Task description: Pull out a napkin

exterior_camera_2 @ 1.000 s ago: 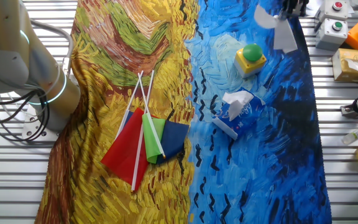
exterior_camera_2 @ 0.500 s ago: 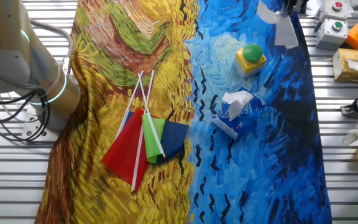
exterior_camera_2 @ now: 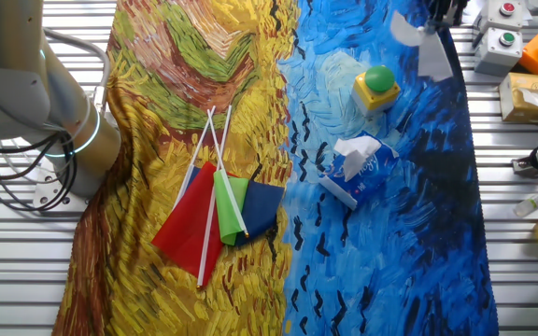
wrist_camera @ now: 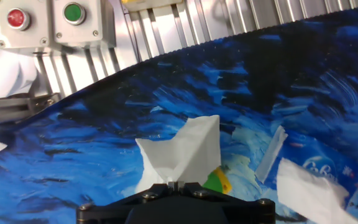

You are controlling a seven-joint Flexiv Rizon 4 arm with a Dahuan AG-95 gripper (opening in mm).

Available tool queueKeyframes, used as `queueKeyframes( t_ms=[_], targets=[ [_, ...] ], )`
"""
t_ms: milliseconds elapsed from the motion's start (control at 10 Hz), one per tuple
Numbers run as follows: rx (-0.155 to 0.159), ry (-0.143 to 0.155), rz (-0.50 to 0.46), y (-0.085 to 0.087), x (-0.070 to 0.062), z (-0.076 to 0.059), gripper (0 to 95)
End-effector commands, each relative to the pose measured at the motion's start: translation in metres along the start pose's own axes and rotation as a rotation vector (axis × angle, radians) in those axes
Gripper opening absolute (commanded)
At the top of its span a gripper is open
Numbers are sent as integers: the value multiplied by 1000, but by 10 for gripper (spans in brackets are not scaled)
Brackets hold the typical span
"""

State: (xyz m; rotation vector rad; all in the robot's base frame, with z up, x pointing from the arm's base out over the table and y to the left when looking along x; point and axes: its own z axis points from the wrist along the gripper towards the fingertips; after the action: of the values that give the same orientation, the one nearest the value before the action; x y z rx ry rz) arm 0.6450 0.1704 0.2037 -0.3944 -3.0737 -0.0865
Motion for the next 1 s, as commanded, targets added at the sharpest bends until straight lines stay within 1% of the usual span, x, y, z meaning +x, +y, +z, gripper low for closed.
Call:
queueKeyframes(
  t_ms=[100, 200, 400, 600, 800, 1000],
  targets=[
    [-4, -6, 0, -1, -2, 6, 0],
    [-1, -11, 0, -1, -4, 10, 0],
    [2, -11, -3, -1, -5, 12, 0],
    [2, -10, -46, -2, -6, 14, 0],
    [3, -12, -79, -4, -7, 18, 380],
    [2, -8, -76, -4, -7, 19, 380]
  ],
)
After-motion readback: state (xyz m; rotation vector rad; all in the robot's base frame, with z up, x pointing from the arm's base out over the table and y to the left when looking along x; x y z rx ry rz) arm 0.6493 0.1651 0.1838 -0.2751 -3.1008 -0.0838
